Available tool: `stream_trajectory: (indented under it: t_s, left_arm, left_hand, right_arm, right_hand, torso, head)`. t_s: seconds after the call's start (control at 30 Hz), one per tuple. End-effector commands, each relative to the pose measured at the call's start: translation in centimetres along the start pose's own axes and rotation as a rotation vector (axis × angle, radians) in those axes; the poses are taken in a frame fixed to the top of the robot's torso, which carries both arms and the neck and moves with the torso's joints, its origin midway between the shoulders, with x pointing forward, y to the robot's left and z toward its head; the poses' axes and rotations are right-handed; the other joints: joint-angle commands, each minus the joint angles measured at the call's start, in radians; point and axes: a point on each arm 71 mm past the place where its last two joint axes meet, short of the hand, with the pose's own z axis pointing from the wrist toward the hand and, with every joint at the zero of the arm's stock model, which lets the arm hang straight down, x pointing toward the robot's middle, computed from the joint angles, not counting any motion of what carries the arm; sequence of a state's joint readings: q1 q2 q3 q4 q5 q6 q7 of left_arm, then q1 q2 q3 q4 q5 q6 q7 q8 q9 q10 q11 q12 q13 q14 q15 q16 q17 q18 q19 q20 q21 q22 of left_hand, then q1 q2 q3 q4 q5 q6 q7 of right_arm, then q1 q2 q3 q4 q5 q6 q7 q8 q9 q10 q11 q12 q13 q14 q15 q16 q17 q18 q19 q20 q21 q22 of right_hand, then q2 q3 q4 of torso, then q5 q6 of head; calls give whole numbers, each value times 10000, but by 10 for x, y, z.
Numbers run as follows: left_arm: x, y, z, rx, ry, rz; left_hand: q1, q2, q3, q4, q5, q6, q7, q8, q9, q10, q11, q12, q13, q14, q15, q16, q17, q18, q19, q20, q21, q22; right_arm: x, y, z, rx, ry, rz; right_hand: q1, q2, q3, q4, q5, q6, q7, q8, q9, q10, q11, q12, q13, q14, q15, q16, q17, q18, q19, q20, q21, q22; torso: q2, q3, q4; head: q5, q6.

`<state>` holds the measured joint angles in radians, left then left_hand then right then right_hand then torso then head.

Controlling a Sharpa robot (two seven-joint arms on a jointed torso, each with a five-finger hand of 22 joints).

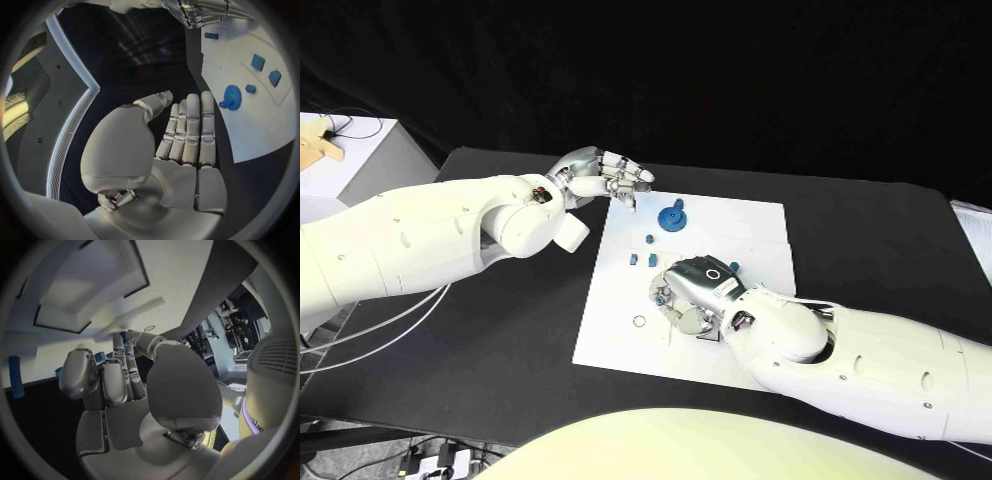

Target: Assemble the parts on the task board

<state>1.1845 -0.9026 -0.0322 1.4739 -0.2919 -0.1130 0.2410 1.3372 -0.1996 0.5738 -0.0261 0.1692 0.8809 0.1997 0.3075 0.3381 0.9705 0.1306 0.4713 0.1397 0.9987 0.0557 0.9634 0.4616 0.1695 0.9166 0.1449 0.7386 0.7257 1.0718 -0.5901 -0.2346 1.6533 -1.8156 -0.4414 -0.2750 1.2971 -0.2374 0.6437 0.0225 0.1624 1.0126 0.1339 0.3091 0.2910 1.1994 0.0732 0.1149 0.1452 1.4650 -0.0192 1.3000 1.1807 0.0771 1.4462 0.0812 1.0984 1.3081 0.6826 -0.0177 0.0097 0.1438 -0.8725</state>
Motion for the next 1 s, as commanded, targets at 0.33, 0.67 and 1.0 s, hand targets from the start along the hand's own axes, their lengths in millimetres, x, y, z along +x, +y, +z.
stream_trajectory:
  t_s: [0.33, 0.67, 1.0]
  left_arm:
    - [1, -1, 0, 20, 51, -435]
    - [0, 0, 0, -39, 96, -449]
    - [-2, 2, 1, -115, 95, -445]
  left_hand:
    - [92, 28, -44, -13, -13, -85, 12, 6, -19, -103, 8, -7, -16, -25, 26, -54, -11, 130, 29, 45, -35, -10]
    - [93, 31, -49, -13, -13, -92, 15, 6, -21, -110, 10, -6, -17, -28, 27, -57, -12, 130, 29, 46, -36, -10]
    - [93, 31, -49, -13, -13, -93, 16, 6, -21, -111, 11, -6, -17, -28, 28, -57, -12, 130, 29, 46, -36, -10]
  right_arm:
    - [4, -4, -4, 127, 274, 52]
    - [-1, -9, -11, 482, -317, 390]
    - [-24, -25, -28, 790, -961, 1269]
  right_hand:
    - [9, -300, -270, 12, 38, -427, 130, -278, -47, -660, 155, -104, -122, -30, 217, -273, -378, 193, -252, 147, -630, 39]
    - [728, -114, -2073, 469, 57, -1646, 192, -803, -138, -2767, 454, 980, -178, -1679, 536, -1435, -2657, 687, -1600, 481, -3870, -1362]
    - [1665, 41, -3879, 1939, 832, -1637, 291, -676, -42, -3394, 362, 2984, -51, -1641, 474, -785, -2972, 637, -1294, 459, -3608, -1154]
  torso:
    - [-5, 11, -5]
    - [-20, 13, -8]
    - [-51, -6, -21]
  head:
    - [-4, -1]
    - [-77, -1]
    - [-307, -1]
